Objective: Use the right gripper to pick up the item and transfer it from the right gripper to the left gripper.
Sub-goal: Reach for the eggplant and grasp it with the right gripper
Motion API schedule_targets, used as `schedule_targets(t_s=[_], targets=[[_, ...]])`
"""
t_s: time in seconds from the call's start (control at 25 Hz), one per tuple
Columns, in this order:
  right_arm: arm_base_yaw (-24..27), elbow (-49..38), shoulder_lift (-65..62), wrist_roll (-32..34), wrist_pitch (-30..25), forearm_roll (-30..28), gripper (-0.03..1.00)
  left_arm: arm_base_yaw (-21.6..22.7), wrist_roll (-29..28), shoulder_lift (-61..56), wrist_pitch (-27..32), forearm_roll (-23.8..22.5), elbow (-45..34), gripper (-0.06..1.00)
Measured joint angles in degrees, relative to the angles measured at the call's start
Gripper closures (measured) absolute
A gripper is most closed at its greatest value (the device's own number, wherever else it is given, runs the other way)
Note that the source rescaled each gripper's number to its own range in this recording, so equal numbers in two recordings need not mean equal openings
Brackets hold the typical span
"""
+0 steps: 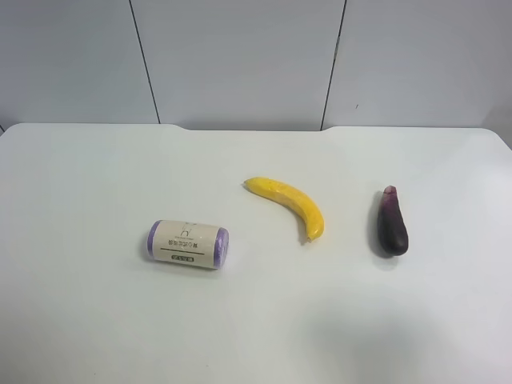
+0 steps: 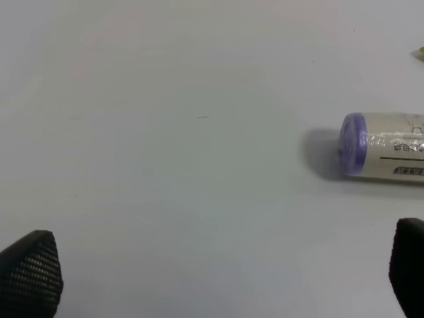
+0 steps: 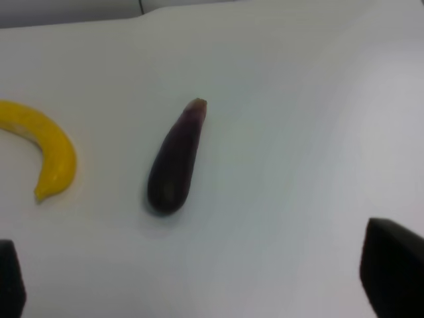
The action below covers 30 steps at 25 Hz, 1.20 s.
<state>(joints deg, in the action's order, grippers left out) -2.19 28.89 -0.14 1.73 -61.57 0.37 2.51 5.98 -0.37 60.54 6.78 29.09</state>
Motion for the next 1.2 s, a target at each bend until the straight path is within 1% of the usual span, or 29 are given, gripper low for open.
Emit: schedule_targets(t_s=[1.2], targets=[[0.0,0.0,0.0,0.0,0.0,0.0,-0.03,0.0,0.0,0.0,0.0,0.0,0.0,-0.06]])
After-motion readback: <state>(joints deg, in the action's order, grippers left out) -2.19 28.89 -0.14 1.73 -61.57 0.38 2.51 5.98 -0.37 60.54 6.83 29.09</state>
